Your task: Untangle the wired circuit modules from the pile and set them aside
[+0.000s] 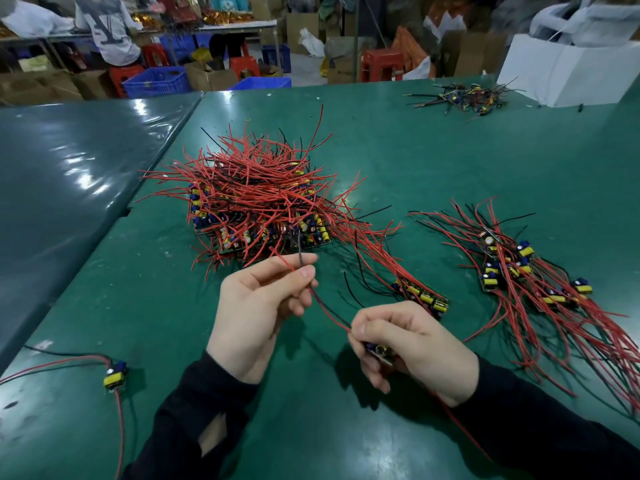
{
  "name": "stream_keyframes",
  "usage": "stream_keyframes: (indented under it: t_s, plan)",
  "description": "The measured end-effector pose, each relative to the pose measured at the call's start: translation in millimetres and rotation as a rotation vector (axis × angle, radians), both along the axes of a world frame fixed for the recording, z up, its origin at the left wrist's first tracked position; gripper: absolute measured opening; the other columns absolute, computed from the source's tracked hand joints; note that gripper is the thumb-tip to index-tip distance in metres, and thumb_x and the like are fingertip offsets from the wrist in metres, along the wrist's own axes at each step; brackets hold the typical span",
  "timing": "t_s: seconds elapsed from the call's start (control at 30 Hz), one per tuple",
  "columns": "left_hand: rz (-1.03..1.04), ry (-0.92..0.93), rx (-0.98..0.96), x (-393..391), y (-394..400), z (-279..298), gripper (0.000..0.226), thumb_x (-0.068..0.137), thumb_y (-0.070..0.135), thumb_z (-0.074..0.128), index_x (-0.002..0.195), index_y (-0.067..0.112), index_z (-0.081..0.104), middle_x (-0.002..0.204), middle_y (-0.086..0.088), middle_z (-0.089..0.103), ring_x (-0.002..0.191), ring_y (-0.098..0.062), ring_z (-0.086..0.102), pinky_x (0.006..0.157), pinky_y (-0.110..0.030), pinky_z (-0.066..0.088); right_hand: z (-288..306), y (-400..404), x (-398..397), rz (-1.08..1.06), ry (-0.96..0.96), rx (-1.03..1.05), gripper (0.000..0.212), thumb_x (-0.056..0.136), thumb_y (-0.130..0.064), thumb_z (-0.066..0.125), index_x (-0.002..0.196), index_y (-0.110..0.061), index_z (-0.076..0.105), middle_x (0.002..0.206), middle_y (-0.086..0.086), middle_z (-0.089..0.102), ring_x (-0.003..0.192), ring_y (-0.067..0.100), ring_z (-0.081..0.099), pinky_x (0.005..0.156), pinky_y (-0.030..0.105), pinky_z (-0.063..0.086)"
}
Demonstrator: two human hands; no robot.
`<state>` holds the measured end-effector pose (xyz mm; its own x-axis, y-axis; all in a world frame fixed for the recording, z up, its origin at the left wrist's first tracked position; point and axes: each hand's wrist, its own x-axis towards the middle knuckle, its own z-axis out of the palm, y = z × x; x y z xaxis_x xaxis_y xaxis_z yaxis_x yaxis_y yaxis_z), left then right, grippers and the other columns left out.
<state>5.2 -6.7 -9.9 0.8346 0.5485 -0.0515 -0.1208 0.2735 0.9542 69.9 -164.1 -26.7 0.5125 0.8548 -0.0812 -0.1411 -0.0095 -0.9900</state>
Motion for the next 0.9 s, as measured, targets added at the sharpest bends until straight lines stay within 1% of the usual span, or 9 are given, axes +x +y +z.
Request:
stream_keyframes:
  t_s: [0.2,0.27,0.33,0.37,0.47,0.6,0.7,0.77,0.9]
  plan:
    - [-0.135,-0.025,-0.386,-3.5,2.2,8.7,0.016,0.065,0.015,0.065,0.074,0.012,0.077,0.065,0.001,0.063,0.047,-0.001,0.055,0.043,-0.007,0.045,3.6,-1.3,-0.6,0.037,0.029,0.136,0.028,0.082,-0.029,0.059,0.056,-0.019,0.055,0.047,-0.001,0.044,0.039,0.014,0.047,0.041,0.02,0.037]
    - [-0.169,-0.059,-0.47,-6.1,5.6,11.0,0.014,0.061,0.02,0.073,0.072,0.012,0.077,0.066,0.001,0.064,0.048,-0.001,0.055,0.044,-0.007,0.045,5.2,-3.4,0.8,0.084,0.094,0.18,0.028,0.081,-0.028,0.057,0.056,-0.018,0.054,0.047,-0.001,0.043,0.039,0.013,0.046,0.042,0.022,0.036]
    - [-0.207,-0.106,-0.518,-8.4,6.4,12.6,0.029,0.048,0.019,0.087,0.074,0.012,0.076,0.067,0.0,0.065,0.049,-0.001,0.056,0.044,-0.007,0.046,6.3,-5.4,2.7,0.131,0.176,0.213,0.028,0.081,-0.026,0.057,0.056,-0.016,0.053,0.046,-0.001,0.042,0.039,0.013,0.045,0.043,0.021,0.036]
    - [-0.207,-0.123,-0.512,-9.0,5.7,13.4,0.031,0.045,0.019,0.088,0.073,0.012,0.076,0.067,0.0,0.065,0.049,-0.001,0.057,0.044,-0.007,0.046,6.5,-6.2,3.3,0.153,0.206,0.223,0.028,0.081,-0.025,0.058,0.056,-0.015,0.053,0.046,-0.002,0.042,0.04,0.013,0.045,0.044,0.021,0.037]
    - [-0.106,-0.143,-0.343,-7.7,1.7,13.2,0.01,0.06,0.018,0.071,0.067,0.013,0.076,0.062,-0.001,0.066,0.046,-0.001,0.056,0.043,-0.007,0.045,7.5,-6.9,3.3,0.182,0.162,0.207,0.026,0.081,-0.026,0.059,0.057,-0.019,0.055,0.046,-0.003,0.043,0.04,0.012,0.046,0.045,0.021,0.036]
    - [0.186,-0.176,0.254,-4.5,-3.7,5.2,0.014,0.074,-0.006,0.068,0.069,0.006,0.073,0.059,-0.005,0.066,0.044,-0.01,0.057,0.044,-0.017,0.047,6.5,-5.4,-1.1,0.037,-0.212,0.115,0.028,0.082,-0.029,0.059,0.054,-0.022,0.056,0.045,0.001,0.049,0.039,0.012,0.045,0.048,0.022,0.037]
    - [0.327,-0.183,0.561,-4.5,-7.9,-1.6,0.019,0.079,-0.01,0.067,0.075,0.009,0.071,0.061,-0.001,0.066,0.046,-0.012,0.06,0.045,-0.021,0.049,4.9,-4.0,-4.0,-0.019,-0.292,0.092,0.03,0.084,-0.026,0.062,0.055,-0.023,0.056,0.045,0.004,0.05,0.041,0.016,0.045,0.048,0.027,0.036]
    - [0.311,-0.19,0.537,-5.1,-7.5,0.2,0.019,0.078,-0.008,0.068,0.077,0.01,0.071,0.063,0.0,0.068,0.049,-0.012,0.061,0.045,-0.022,0.05,5.1,-4.7,-3.8,-0.017,-0.305,0.073,0.031,0.086,-0.02,0.061,0.055,-0.023,0.056,0.046,0.004,0.05,0.042,0.017,0.046,0.048,0.028,0.036]
    - [0.135,-0.21,0.148,-6.6,-2.8,11.0,0.011,0.072,0.009,0.067,0.08,0.012,0.075,0.062,-0.006,0.068,0.05,-0.013,0.062,0.045,-0.016,0.047,8.2,-6.1,-3.8,0.023,-0.265,0.089,0.028,0.084,-0.029,0.06,0.056,-0.023,0.057,0.046,0.003,0.051,0.041,0.014,0.048,0.05,0.028,0.037]
